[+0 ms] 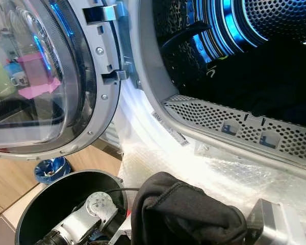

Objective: Clothes washing

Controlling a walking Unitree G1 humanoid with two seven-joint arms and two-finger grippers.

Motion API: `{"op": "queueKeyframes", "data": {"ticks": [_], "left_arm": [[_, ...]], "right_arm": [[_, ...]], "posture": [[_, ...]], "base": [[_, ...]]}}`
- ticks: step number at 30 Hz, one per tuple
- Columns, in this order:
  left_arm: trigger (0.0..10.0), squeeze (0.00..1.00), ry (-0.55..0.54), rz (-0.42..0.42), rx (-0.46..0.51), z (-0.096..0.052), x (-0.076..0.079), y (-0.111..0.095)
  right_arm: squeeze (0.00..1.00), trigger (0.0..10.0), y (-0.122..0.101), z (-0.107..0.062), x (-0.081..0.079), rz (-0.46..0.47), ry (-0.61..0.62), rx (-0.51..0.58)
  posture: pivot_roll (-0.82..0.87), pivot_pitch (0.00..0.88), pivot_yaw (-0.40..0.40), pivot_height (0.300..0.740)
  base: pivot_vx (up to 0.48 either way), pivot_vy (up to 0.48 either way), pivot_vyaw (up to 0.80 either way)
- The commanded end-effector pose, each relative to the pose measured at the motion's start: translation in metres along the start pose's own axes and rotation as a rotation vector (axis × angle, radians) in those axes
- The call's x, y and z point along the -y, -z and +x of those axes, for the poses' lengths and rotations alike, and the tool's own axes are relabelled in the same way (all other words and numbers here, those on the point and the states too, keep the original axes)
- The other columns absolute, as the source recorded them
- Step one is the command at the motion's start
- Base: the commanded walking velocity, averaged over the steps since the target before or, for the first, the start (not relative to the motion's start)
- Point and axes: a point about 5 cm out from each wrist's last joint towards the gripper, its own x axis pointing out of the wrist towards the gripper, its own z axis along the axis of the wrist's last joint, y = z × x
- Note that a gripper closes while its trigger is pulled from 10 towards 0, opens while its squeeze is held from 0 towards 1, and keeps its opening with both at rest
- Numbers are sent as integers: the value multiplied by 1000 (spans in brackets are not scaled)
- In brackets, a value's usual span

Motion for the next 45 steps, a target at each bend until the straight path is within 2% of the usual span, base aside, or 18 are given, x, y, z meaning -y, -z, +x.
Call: {"op": "queueKeyframes", "data": {"ticks": [1, 2, 3, 4, 10, 19, 45], "left_arm": [[10000, 0, 17, -31, 1, 1, 1, 4], [10000, 0, 17, -31, 1, 1, 1, 4], [8196, 0, 14, -33, 13, 3, 0, 3], [0, 0, 8, -36, 29, 5, 0, 3], [0, 0, 22, -61, 95, 11, -3, -4], [0, 0, 43, -66, 127, 15, -4, -9], [0, 0, 41, -114, 206, 8, -4, -18]], "right_arm": [[0, 0, -8, 8, -10, -11, -64, 47], [0, 0, -8, 8, -10, -11, -64, 47], [0, 0, -9, 10, -10, -12, -69, 53], [0, 0, -10, 10, -11, -10, -74, 61], [0, 0, -12, 13, -13, -3, -79, 79], [0, 0, -11, 14, -12, 1, -74, 82], [0, 0, -7, 13, -3, 2, -24, 82]], "posture": [[43, 0, 78, 740], [43, 0, 78, 740], [43, 0, 78, 740], [37, 0, 76, 740], [32, 0, 76, 740], [22, 0, 81, 740], [40, 0, 79, 740]], "base": [[0, 0, 0], [0, 0, 0], [0, 0, 0], [0, 0, 0], [0, 0, 0], [0, 0, 0], [0, 0, 0]]}}
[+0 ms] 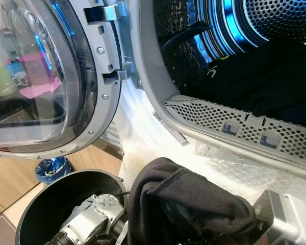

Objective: Clothes washing

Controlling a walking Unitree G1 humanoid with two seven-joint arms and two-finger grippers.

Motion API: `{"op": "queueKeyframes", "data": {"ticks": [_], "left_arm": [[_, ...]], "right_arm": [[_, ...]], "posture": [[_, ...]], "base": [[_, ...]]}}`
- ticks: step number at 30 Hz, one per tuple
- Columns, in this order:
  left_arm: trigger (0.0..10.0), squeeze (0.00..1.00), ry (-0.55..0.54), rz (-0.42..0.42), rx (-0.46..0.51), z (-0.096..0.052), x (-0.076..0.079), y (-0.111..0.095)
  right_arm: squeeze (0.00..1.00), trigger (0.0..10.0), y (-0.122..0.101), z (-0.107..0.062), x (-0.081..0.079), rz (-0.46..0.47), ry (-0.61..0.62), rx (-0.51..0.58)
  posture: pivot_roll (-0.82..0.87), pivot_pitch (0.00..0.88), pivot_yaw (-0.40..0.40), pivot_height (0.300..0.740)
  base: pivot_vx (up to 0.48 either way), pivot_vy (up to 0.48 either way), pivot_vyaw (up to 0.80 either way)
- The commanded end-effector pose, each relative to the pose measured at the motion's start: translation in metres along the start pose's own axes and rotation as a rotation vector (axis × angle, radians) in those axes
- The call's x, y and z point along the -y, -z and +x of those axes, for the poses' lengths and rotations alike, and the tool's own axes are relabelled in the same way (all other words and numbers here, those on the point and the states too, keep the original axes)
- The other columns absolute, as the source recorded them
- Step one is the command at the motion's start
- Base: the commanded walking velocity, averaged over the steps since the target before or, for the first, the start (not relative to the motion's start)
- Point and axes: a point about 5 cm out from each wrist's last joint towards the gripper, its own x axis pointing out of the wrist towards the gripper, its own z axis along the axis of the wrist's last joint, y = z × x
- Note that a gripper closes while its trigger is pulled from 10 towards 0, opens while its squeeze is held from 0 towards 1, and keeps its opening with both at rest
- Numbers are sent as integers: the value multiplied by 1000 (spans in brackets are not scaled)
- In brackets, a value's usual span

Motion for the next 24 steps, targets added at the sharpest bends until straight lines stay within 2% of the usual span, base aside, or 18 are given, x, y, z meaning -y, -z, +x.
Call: {"op": "queueKeyframes", "data": {"ticks": [1, 5, 8, 16, 17, 21, 24], "left_arm": [[0, 0, -2, 17, 10, -4, 2, -4], [0, 0, -30, -6, 74, -12, 3, -13], [0, 0, -32, -11, 75, -14, 6, -13], [0, 0, -93, -29, 72, -35, 14, -15], [0, 0, -97, -30, 65, -38, 16, -15], [0, 0, -142, -33, 45, -54, 22, -20], [0, 0, -167, -26, 40, -60, 23, -24]], "right_arm": [[0, 0, 0, 1, 0, -6, -2, 4], [0, 0, 8, -9, 8, 1, 77, -10], [0, 0, 12, -13, 10, 8, 99, -25], [0, 0, 21, -31, 14, 22, 200, -54], [0, 0, 23, -35, 16, 16, 226, -66], [0, 0, 29, -68, 30, -15, 415, -112], [0, 0, 34, -87, 33, -17, 487, -163]], "posture": [[40, 0, 79, 740], [31, 0, 97, 740], [30, 0, 101, 740], [41, 0, 98, 740], [41, 0, 98, 740], [51, 0, 98, 740], [54, 0, 96, 740]], "base": [[0, 0, 0], [0, 0, 0], [0, 0, 0], [0, 0, 0], [0, 0, 0], [0, 0, 0], [0, 0, 0]]}}
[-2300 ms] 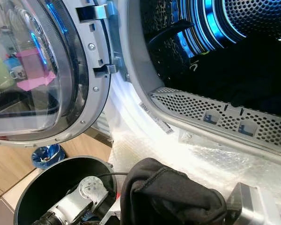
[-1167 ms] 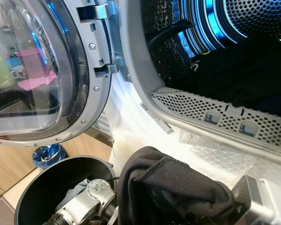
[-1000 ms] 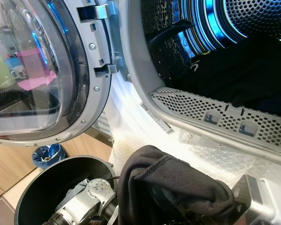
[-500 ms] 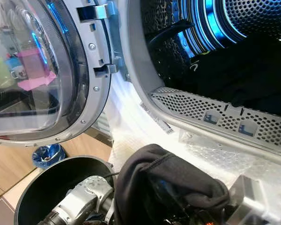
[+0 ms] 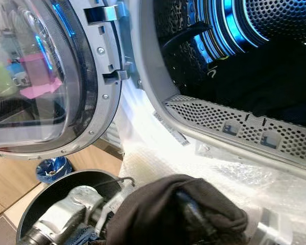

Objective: Clothes washing

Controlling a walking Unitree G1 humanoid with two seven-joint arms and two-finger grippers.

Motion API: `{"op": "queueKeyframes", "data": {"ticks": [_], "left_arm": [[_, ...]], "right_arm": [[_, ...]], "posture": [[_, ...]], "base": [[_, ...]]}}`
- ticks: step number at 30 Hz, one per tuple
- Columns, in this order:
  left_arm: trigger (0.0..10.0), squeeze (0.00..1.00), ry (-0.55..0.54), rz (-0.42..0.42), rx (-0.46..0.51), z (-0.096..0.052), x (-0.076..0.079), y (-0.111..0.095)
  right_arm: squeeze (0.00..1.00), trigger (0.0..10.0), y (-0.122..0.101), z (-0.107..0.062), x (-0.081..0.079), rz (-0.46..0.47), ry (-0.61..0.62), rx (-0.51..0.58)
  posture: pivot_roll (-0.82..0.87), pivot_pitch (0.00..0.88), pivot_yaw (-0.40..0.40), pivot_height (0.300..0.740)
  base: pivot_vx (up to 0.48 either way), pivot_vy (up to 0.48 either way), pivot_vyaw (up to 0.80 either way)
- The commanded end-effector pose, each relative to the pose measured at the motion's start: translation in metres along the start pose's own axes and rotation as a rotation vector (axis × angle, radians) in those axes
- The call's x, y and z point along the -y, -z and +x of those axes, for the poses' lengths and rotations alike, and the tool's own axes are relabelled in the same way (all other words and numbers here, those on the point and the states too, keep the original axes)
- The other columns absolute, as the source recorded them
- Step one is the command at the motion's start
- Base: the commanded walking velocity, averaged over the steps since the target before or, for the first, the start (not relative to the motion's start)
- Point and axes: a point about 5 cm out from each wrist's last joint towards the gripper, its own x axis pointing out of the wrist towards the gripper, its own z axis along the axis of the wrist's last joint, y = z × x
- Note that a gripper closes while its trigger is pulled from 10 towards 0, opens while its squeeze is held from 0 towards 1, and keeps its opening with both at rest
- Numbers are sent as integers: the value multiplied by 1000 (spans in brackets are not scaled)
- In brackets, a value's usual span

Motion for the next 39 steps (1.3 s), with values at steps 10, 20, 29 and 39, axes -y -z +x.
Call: {"op": "queueKeyframes", "data": {"ticks": [10, 20, 29, 39], "left_arm": [[0, 0, -58, 59, 23, -10, 3, -19], [0, 0, -69, 72, 18, -12, 3, -26], [0, 0, -41, 86, 26, -5, 1, -32], [0, 0, -37, 84, 29, -3, 1, -31]], "right_arm": [[0, 0, 33, -76, 28, 23, 248, -193], [0, 157, 97, -137, -6, 108, 177, -754], [1000, 10000, 119, -147, 18, -45, 174, -997], [1000, 10000, 108, -157, 55, -239, 389, -988]], "posture": [[67, 0, 92, 740], [46, 0, 105, 740], [44, 0, 116, 740], [38, 0, 114, 740]], "base": [[0, 0, 0], [0, 0, 0], [0, 0, 0], [0, 0, 0]]}}
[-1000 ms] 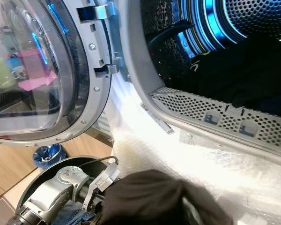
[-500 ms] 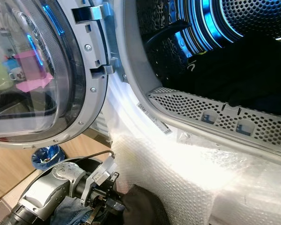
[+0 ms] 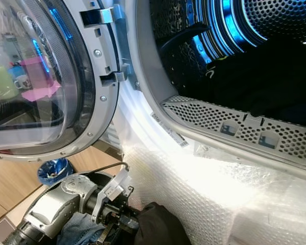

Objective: Clothes washing

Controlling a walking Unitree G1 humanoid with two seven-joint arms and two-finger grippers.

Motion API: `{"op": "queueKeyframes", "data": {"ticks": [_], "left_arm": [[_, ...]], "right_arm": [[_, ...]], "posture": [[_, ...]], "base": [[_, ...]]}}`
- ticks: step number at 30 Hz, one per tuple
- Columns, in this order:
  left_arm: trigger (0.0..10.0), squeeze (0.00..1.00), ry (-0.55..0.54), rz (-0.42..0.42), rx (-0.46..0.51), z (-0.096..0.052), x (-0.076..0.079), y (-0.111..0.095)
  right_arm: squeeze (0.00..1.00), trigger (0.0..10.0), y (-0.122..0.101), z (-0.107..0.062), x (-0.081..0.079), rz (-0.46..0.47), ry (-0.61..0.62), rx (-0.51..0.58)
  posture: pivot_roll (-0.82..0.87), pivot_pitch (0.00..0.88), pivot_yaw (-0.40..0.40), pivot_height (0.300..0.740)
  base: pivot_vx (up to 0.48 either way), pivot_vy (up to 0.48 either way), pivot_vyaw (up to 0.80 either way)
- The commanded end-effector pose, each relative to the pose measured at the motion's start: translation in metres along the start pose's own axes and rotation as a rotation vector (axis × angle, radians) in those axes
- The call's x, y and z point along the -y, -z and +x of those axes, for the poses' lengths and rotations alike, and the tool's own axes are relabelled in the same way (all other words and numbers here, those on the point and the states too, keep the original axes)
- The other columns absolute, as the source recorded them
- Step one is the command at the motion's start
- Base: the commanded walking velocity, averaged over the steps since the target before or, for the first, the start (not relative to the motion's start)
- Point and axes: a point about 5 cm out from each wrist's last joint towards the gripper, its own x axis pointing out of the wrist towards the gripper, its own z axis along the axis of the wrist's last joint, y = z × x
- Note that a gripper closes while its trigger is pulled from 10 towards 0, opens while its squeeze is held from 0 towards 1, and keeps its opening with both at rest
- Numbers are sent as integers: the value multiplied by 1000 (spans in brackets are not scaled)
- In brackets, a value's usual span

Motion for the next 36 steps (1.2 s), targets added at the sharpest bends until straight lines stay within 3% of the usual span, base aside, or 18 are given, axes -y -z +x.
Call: {"op": "queueKeyframes", "data": {"ticks": [1, 3, 9, 12, 13, 14, 15, 16, 17, 18, 19, 22, 23, 27, 28, 33, 35, 36], "left_arm": [[0, 0, 6, 28, 8, -1, 0, -7], [0, 0, 10, 27, 8, -1, 1, -6], [0, 0, 10, 27, 12, 1, 0, -7], [0, 0, 6, 28, 15, 1, -1, -7], [0, 0, 6, 28, 15, 1, -1, -7], [0, 0, 4, 27, 16, 1, -1, -7], [0, 0, 3, 27, 15, 1, -1, -7], [0, 0, 3, 27, 15, 1, -1, -7], [0, 0, 3, 26, 15, 1, -1, -7], [0, 0, 2, 27, 15, 2, -1, -7], [0, 0, 2, 27, 15, 2, -2, -7], [0, 0, 3, 28, 16, 2, -2, -7], [0, 0, 9, 27, 17, 3, -1, -7], [0, 0, 21, 22, 19, 5, 1, -6], [0, 0, 28, 18, 11, 6, 2, -4], [0, 0, 32, 16, 8, 7, 3, -3], [0, 0, 42, 14, 10, 10, 3, -2], [0, 0, 42, 14, 10, 10, 3, -2]], "right_arm": [[1000, 10000, -17, 3, 4, 76, 56, 160], [1000, 10000, -31, 3, 6, 153, 81, 282], [1000, 10000, -49, 4, -3, 220, -1, 423], [1000, 10000, -34, 5, -11, 130, -71, 281], [1000, 10000, -34, 5, -11, 130, -71, 281], [1000, 10000, -2, 5, -10, -34, -81, -17], [831, 10000, 14, 0, -7, -130, -96, -169], [831, 10000, 14, 0, -7, -130, -96, -169], [722, 10000, 26, -6, -4, -204, -108, -288], [0, 10000, 33, -12, 2, -231, -102, -349], [0, 10000, 36, -16, 6, -240, -97, -380], [0, 10000, 30, -18, 17, -211, -35, -333], [0, 10000, 20, -19, 26, -199, 23, -263], [0, 10000, -24, -18, 36, -48, 112, 69], [0, 10000, -37, -24, 38, -65, 105, 140], [0, 10000, -38, -31, 37, -109, 72, 107], [0, 10000, -52, -35, 36, -49, 58, 247], [0, 10000, -52, -35, 36, -49, 58, 247]], "posture": [[38, 0, 114, 740], [36, 0, 114, 740], [41, 0, 110, 740], [43, 0, 110, 740], [43, 0, 110, 740], [43, 0, 110, 740], [36, 0, 111, 740], [36, 0, 111, 740], [36, 0, 108, 740], [33, 0, 107, 740], [34, 0, 106, 740], [38, 0, 103, 740], [41, 0, 103, 740], [46, 0, 102, 740], [46, 0, 102, 740], [38, 0, 102, 740], [38, 0, 102, 740], [38, 0, 102, 740]], "base": [[0, 0, 0], [0, 0, 0], [0, 0, 0], [0, 0, 0], [0, 0, 0], [0, 0, 0], [0, 0, 0], [0, 0, 0], [0, 0, 0], [0, 0, 0], [0, 0, 0], [0, 0, 0], [0, 0, 0], [0, 0, 0], [0, 0, 0], [0, 0, 0], [0, 0, 0], [0, 0, 0]]}}
